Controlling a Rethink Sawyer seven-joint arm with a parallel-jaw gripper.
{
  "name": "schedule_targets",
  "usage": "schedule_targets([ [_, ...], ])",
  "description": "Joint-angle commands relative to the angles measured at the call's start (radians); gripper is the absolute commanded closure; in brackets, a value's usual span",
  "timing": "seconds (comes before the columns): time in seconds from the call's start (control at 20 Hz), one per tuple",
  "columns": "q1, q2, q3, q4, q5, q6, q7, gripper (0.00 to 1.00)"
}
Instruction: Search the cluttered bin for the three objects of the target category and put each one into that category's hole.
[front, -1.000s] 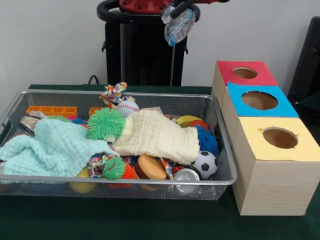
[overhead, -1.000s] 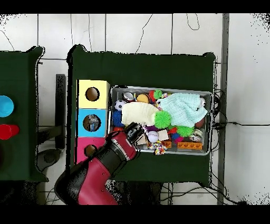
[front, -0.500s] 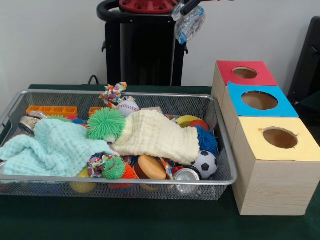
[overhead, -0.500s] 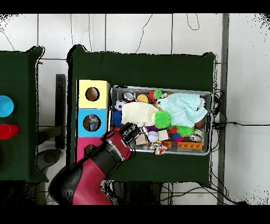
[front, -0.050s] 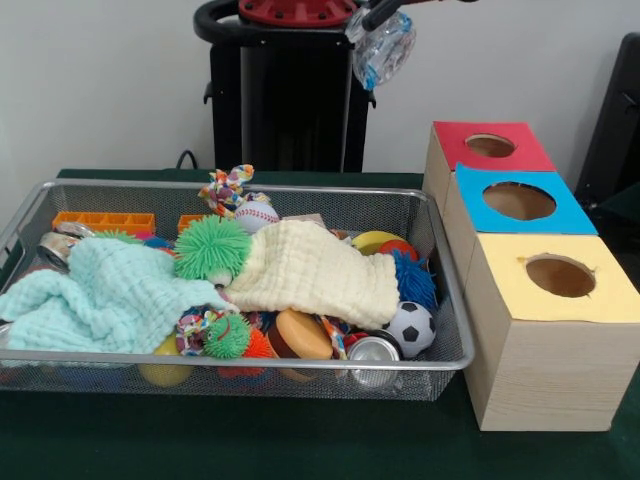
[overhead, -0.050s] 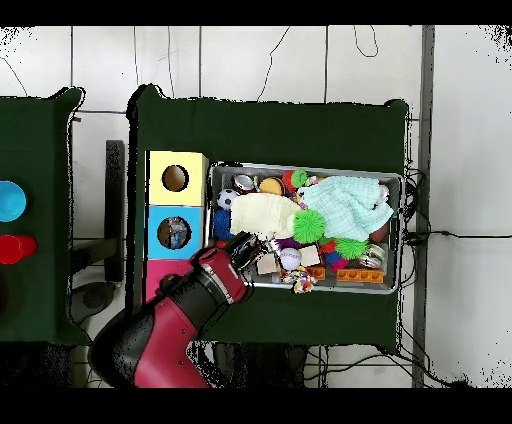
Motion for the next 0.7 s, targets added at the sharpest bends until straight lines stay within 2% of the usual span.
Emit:
schedule_targets([
  [0.05, -0.007, 0.024, 0.205, -0.067, 0.077, 0.099, 0.184, 1.0],
  [0.35, -0.023, 0.005, 0.244, -0.063, 0.071, 0.126, 0.18, 1.0],
  [0.5, -0.023, 0.003, 0.261, -0.064, 0.099, 0.128, 0.184, 1.0],
  [0.7, -0.019, 0.02, 0.294, -0.074, 0.133, 0.071, 0.224, 1.0],
])
